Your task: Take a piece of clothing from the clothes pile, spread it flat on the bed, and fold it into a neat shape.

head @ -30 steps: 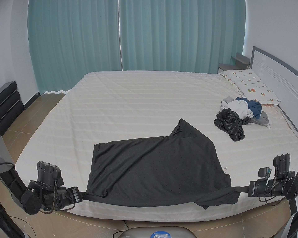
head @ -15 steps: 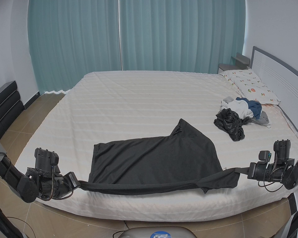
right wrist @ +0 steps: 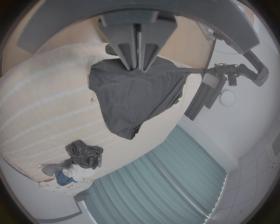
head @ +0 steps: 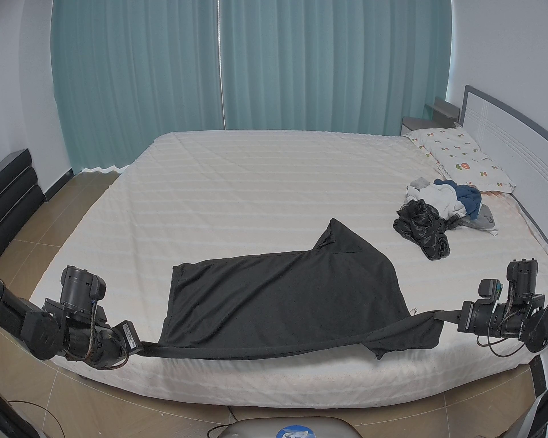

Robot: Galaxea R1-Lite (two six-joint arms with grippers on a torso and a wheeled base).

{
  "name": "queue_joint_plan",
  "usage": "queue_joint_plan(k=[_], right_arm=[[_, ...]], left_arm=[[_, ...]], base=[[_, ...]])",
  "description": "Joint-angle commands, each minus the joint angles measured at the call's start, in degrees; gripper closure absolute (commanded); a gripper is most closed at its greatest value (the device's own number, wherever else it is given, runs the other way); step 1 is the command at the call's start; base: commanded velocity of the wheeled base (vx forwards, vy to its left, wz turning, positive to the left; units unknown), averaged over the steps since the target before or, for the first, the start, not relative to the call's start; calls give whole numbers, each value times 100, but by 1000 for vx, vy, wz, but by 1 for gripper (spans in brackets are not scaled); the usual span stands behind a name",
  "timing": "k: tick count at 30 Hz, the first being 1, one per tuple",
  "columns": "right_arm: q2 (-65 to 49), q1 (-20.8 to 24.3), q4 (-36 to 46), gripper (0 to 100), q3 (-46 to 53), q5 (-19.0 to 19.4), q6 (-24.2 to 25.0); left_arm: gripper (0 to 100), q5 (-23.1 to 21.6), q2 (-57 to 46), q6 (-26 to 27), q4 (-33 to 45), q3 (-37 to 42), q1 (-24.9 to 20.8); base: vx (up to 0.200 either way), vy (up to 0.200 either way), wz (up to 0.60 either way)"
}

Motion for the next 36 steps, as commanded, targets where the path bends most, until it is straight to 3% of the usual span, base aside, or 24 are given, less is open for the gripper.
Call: queue_joint_plan(k=[1,36], right_arm=[[175,0,-22,100,-112,-3,-1],[2592,194,-31,100,-2107,-293,78]], left_arm=[[100,-6,345,-14,-15,-286,31],[100,179,3008,-66,319,-3028,189]], base=[[0,0,0],[0,0,0]])
